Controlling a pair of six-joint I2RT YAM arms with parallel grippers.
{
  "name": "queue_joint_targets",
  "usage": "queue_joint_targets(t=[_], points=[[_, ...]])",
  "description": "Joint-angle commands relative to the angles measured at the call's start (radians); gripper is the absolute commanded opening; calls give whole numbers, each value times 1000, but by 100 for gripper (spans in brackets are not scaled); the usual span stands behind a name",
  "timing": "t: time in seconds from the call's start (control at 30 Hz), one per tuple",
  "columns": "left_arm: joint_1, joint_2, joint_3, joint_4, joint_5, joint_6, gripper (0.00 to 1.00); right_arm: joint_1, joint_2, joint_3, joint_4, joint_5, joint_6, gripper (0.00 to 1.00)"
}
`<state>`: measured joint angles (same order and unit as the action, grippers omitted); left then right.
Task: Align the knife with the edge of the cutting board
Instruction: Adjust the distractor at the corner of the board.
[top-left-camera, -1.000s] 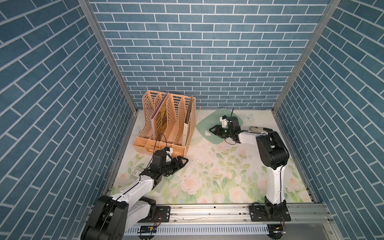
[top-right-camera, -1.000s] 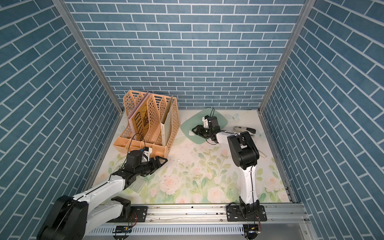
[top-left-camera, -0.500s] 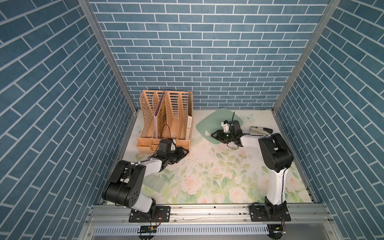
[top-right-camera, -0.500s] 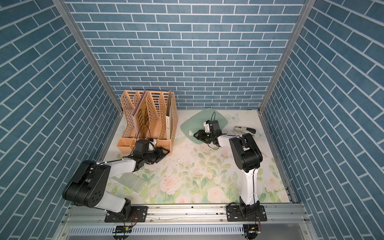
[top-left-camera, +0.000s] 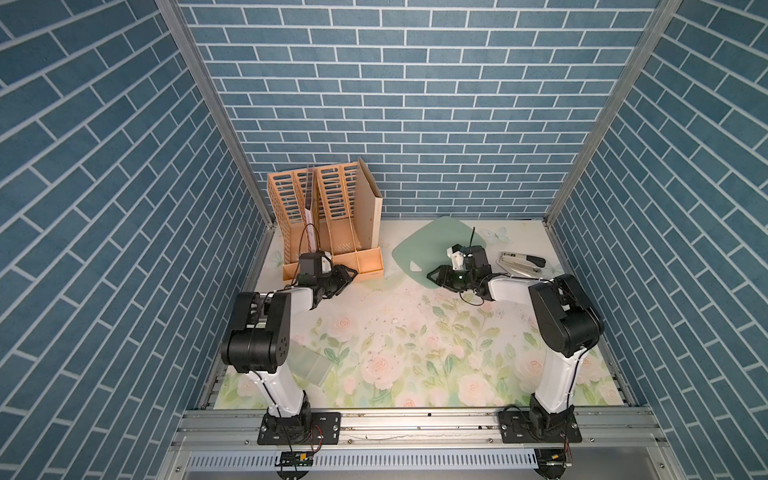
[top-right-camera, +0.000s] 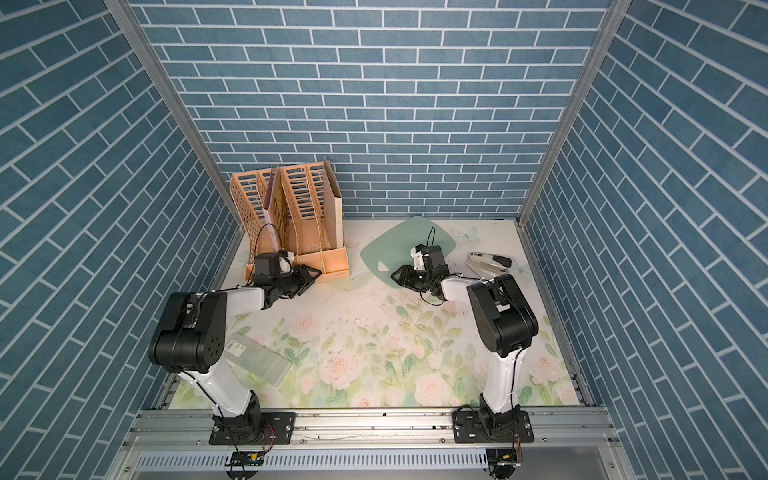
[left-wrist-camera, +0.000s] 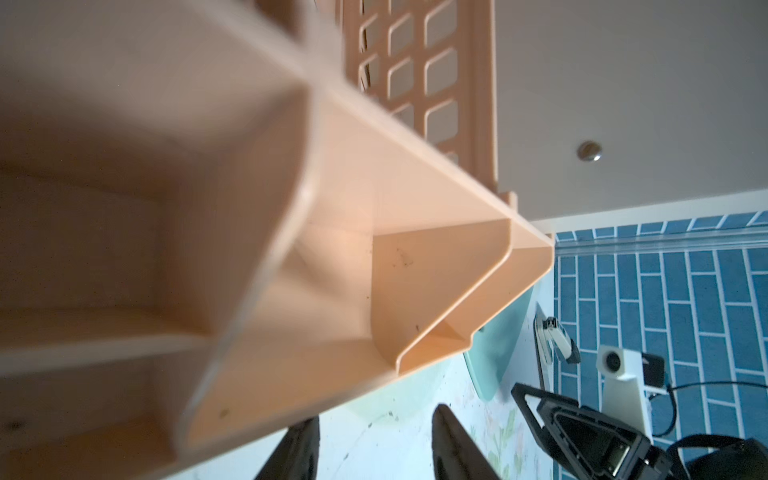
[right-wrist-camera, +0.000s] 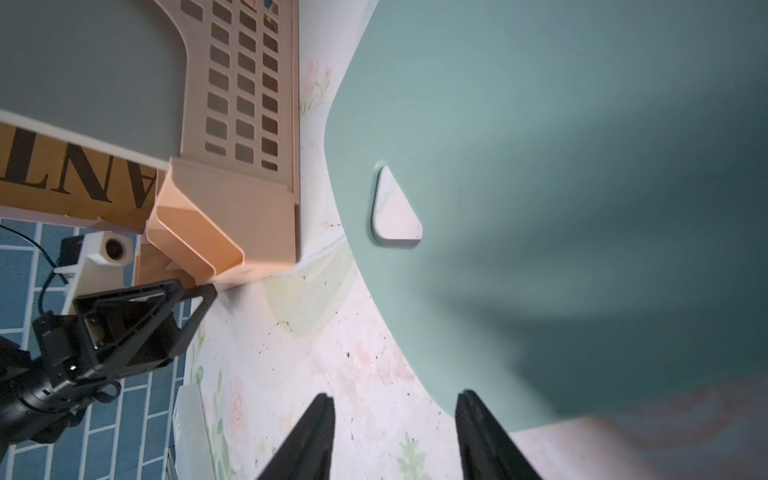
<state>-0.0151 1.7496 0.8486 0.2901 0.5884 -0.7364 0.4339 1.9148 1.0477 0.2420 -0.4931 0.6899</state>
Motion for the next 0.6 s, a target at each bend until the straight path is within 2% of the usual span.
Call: queue_joint_targets(t=[0.0, 0.2, 0.33, 0.43, 0.57], points=[[21, -37, 51, -79, -29, 118, 47, 7, -25, 4, -37, 33, -65, 51], [61, -261, -9, -199, -133, 188, 49, 7, 28, 84, -73, 55, -101, 50], [48, -434, -101, -263, -63, 193, 54, 14, 105, 191, -128, 63, -120, 49], [-52, -589, -232, -258, -97, 162, 61, 23, 173, 273, -157, 66, -127, 49], [-177, -704, -346, -307, -187, 141, 63, 30, 270, 390, -196, 60, -119, 47]])
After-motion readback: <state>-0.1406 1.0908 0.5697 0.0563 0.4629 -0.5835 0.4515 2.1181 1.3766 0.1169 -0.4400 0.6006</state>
